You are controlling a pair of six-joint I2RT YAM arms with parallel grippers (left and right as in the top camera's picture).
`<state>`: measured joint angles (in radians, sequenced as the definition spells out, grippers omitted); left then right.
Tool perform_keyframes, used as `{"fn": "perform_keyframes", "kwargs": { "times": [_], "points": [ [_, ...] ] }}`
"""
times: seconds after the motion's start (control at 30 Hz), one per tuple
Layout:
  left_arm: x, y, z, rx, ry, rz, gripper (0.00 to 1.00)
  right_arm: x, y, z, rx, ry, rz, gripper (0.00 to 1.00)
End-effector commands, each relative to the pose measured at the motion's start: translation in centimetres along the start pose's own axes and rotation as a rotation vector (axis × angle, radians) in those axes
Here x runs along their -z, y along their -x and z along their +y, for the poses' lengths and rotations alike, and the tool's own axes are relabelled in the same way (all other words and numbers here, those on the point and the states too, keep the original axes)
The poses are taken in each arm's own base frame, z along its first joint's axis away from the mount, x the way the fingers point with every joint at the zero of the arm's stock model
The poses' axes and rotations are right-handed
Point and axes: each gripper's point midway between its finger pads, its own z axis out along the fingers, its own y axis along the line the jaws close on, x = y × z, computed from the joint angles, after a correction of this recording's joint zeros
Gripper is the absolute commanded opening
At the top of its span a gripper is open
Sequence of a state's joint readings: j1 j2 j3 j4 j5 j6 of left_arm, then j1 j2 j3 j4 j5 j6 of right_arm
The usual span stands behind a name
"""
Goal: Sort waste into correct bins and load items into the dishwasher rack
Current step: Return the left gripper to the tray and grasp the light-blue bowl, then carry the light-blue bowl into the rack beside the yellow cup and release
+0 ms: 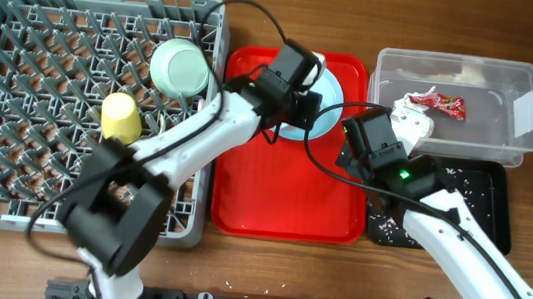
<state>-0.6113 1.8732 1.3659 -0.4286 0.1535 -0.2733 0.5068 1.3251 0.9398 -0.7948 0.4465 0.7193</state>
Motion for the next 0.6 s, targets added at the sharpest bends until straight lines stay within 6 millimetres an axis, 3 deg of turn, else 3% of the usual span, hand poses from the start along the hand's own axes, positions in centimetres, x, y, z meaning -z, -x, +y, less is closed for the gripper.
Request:
{"fn": "perform_keyframes", "kwargs": {
  "times": [0.0, 0.13, 0.27, 0.33, 0.43, 0.57],
  "points": [
    [8.9, 4.3, -2.2, 0.07, -0.074, -0.184, 0.04, 0.0, 0.5, -0.1, -0.022, -0.011, -0.014, 1.0],
    [16.0, 4.7, -2.1, 0.21, -0.159, -0.228, 0.04, 0.0, 0.5, -0.1, -0.022, -0.011, -0.014, 1.0],
    [20.7, 2.5, -1.6, 0.299, -0.376, -0.109, 0.04, 0.0, 0.5, -0.1, -0.022, -0.011, -0.014, 1.0],
    [21.8, 1.0, 0.3, 0.341, -0.43, -0.042, 0.04, 0.0, 0.5, -0.1, -0.022, -0.011, -0.014, 1.0],
    [21.7, -0.9, 3.9, 0.432, -0.451, 0.044, 0.04, 0.0, 0.5, -0.1, -0.022, -0.011, -0.014, 1.0],
    [22.0, -1.9, 5.7, 0.507, -0.708, 0.108, 0.04, 0.0, 0.5, -0.1, -0.022, -0.011, -0.014, 1.0]
  ]
}}
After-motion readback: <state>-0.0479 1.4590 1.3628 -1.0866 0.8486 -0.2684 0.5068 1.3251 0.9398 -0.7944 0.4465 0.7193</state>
